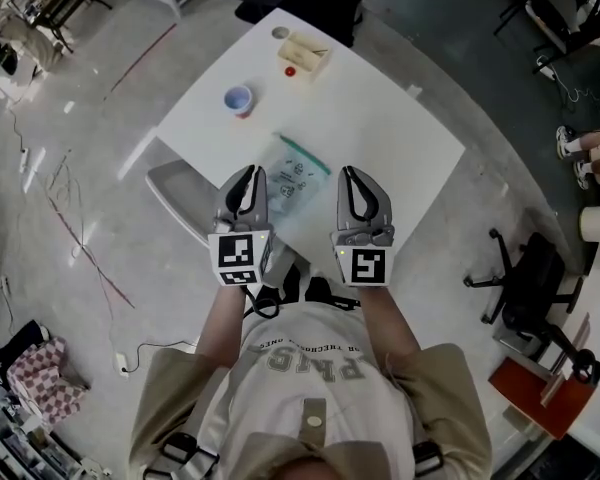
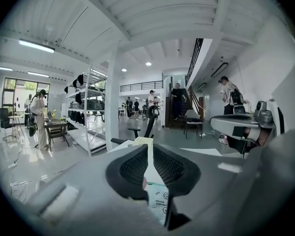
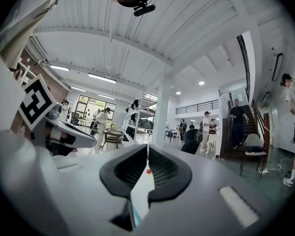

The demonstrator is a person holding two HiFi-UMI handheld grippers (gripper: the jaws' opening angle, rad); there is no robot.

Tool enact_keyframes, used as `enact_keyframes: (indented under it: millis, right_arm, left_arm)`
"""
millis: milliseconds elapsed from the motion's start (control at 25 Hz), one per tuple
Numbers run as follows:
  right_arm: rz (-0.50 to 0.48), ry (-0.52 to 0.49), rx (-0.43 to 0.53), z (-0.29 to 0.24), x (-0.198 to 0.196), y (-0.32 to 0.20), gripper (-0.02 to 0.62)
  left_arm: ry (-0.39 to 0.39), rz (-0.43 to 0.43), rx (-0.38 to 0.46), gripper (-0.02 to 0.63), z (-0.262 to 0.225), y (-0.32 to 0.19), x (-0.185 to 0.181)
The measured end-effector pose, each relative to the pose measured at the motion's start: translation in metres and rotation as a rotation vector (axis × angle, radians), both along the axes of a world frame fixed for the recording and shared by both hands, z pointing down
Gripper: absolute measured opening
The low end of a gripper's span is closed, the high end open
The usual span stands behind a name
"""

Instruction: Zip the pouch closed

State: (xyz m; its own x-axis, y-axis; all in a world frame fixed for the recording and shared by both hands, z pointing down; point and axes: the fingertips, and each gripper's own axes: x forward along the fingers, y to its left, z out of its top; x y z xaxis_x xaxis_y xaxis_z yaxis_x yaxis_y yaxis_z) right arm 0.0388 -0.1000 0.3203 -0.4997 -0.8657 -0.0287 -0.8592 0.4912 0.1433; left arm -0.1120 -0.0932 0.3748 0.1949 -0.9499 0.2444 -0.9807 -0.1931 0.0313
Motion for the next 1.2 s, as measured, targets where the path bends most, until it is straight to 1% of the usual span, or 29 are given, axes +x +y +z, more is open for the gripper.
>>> enact_keyframes:
  millis: [200,360,520,880,1040,1200]
  right_arm:
    - [0.009,0.003,0.01,-0.002,0.001,0.003,0.002]
    - [0.01,0.0,0.003,-0.001,-0.001,0.005,0.0]
    - [0.006,0.004,0.015,-0.003,-0.003,0.006,0.002]
    - [0.0,-0.027,0.015,-0.003,-0.005,0.011,0.0]
    - [0.002,-0.019,0.024,-0.001,-0.008,0.012,0.0]
    - [-0.01,-0.014,0.026,0.002,-0.01,0.012,-0.002]
  left_arm:
    - [-0.022,-0.027,0.059,0.014,-0.013,0.004,-0.004]
    - [-0.045,-0.033,0.099,0.011,-0.018,0.009,-0.004]
    - [-0.043,-0.032,0.11,0.011,-0.018,0.014,-0.002]
    - [-0.047,-0.048,0.152,0.011,-0.019,0.018,-0.003]
    - [-0.058,-0.048,0.164,0.011,-0.02,0.019,-0.003]
    - [-0.043,-0.057,0.171,0.011,-0.022,0.02,-0.003]
